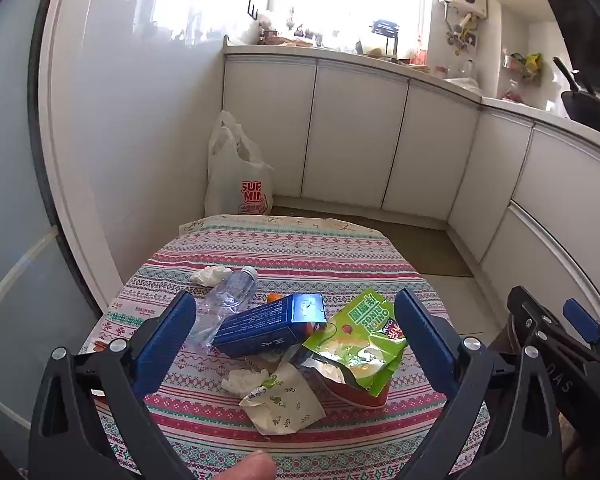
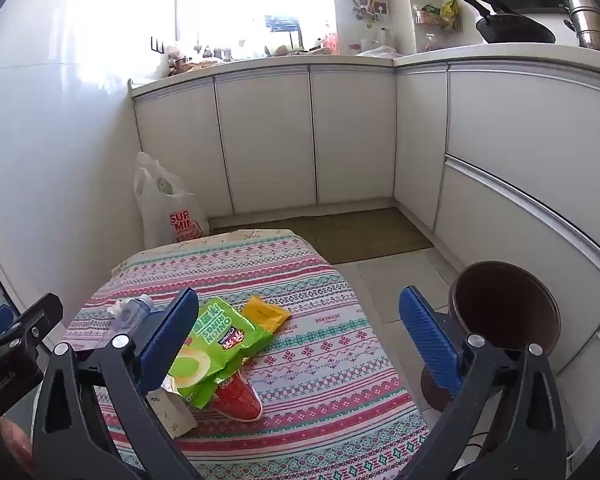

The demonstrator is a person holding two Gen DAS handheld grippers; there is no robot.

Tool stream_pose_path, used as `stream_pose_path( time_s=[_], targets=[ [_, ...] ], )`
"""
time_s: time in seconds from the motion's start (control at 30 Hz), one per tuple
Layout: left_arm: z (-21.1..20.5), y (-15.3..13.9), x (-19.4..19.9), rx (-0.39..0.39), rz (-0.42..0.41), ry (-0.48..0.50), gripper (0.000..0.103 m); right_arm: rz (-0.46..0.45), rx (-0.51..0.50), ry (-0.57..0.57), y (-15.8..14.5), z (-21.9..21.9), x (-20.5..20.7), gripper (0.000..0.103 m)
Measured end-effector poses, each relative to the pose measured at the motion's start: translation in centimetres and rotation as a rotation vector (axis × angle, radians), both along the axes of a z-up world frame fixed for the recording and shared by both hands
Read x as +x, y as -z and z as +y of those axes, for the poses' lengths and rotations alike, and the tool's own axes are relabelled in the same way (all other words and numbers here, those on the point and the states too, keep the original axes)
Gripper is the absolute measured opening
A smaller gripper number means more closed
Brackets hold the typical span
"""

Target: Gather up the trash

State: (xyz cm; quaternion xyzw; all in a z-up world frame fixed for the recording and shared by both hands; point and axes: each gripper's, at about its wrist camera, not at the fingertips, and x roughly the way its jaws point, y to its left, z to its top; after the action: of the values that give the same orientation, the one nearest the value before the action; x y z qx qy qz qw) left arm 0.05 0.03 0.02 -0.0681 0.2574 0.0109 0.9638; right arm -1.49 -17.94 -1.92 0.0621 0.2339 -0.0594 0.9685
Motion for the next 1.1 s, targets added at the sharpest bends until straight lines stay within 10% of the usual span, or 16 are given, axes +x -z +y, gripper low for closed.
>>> stream_pose_path(
  time_s=[1.1],
  targets=[
    [-1.2, 1.3, 1.0, 0.042, 0.045, 0.022, 0.096, -0.011, -0.094, 0.025, 0.6, -0.1, 0.0, 0.096]
  ],
)
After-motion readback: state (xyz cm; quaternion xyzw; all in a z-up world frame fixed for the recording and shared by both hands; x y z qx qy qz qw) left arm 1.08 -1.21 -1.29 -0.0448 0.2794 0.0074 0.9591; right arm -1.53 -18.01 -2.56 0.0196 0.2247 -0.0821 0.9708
